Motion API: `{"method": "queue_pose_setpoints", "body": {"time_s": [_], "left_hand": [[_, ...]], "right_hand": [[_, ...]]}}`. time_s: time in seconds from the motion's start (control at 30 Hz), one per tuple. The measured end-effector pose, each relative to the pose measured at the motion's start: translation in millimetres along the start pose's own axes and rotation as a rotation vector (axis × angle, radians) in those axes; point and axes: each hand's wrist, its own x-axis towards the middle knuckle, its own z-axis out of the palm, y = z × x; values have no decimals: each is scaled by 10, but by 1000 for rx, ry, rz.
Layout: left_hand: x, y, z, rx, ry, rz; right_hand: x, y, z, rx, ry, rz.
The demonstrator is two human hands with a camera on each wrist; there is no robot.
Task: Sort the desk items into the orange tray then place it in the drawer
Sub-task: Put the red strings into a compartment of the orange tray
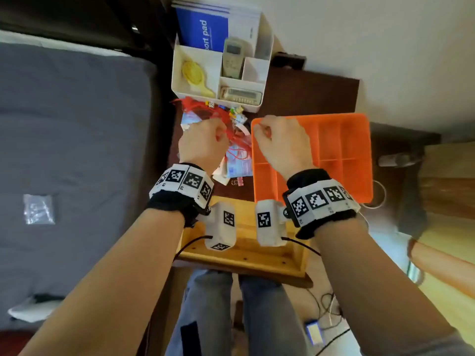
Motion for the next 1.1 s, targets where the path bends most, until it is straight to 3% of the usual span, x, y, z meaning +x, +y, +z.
{"method": "queue_pose_setpoints", "body": {"time_s": [0.13,0.4,0.6,0.87,1.1], "left_hand": [[183,-411,333,26,-32,-50],[443,-837,747,45,-85,51],[610,-903,837,32,-23,64],[662,-981,906,-9,14,141],[595,-1035,886,-71,28,234]], "right_hand": [[174,184,468,49,-37,48],[267,444,1118,132,-10,42],[312,502,1272,79,12,-11],[372,365,1376,-174,-145,-86],[330,474,1452,59,9,-198]]}}
